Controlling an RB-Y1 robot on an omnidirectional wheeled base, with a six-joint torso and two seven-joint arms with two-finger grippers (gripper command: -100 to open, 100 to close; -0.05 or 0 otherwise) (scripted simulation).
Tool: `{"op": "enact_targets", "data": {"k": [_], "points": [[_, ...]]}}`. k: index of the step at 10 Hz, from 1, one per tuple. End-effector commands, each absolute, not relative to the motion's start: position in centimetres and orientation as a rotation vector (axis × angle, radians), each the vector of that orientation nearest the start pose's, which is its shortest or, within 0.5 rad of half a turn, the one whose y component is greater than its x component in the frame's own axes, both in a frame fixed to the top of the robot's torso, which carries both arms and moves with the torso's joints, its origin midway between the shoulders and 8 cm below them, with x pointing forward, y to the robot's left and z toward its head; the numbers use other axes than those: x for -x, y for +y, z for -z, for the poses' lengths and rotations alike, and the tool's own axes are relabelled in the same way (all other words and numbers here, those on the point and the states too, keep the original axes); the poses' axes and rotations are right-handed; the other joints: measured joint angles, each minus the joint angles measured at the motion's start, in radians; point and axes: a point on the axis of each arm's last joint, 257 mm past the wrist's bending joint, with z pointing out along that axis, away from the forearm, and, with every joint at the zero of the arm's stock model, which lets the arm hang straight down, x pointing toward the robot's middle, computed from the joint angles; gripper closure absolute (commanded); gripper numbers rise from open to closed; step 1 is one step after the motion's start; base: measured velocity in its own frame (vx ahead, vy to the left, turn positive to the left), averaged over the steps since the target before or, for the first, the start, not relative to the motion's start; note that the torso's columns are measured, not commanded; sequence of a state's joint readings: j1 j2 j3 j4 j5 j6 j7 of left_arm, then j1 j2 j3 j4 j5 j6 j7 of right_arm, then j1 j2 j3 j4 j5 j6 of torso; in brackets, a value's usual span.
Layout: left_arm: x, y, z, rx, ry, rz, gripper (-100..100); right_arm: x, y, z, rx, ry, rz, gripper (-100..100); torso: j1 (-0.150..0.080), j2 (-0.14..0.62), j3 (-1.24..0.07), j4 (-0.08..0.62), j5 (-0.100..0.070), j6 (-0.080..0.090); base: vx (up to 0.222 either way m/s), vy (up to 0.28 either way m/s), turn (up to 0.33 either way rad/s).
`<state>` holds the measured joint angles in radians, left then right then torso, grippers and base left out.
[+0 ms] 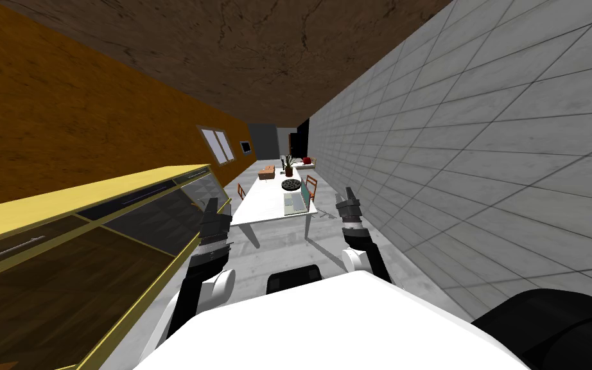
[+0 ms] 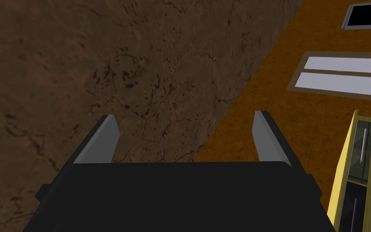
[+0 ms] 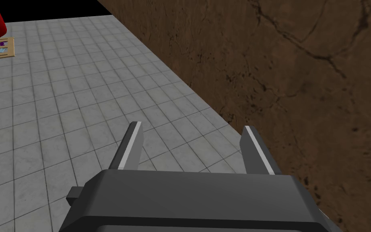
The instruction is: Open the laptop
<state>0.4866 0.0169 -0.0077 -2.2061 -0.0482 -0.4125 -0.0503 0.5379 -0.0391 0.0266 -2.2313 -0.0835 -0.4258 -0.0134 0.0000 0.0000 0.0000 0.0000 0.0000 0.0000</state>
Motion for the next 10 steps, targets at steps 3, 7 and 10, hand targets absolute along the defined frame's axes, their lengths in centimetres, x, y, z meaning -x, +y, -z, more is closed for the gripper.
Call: {"op": "enact_targets", "data": {"k": [3,7,10], "points": [[-37.31,27.51,2.29,0.714,0.770,1.201,0,-36.08,-28.48,2.60,-0.823,0.698,-1.340,0,0.000,0.175,-0.351,0.176,0.000,0.000,0.000,0.000,0.000],[-37.31,27.51,2.28,0.714,0.770,1.201,0,-36.08,-28.48,2.59,-0.822,0.698,-1.340,0,0.000,0.470,-0.939,0.470,0.000,0.000,0.000,0.000,0.000],[-37.31,27.51,2.28,0.714,0.770,1.201,0,-36.28,-28.28,2.99,-0.783,0.754,-1.304,-100,0.000,0.691,-1.382,0.691,0.000,0.000,0.007,0.005,-0.006]]}}
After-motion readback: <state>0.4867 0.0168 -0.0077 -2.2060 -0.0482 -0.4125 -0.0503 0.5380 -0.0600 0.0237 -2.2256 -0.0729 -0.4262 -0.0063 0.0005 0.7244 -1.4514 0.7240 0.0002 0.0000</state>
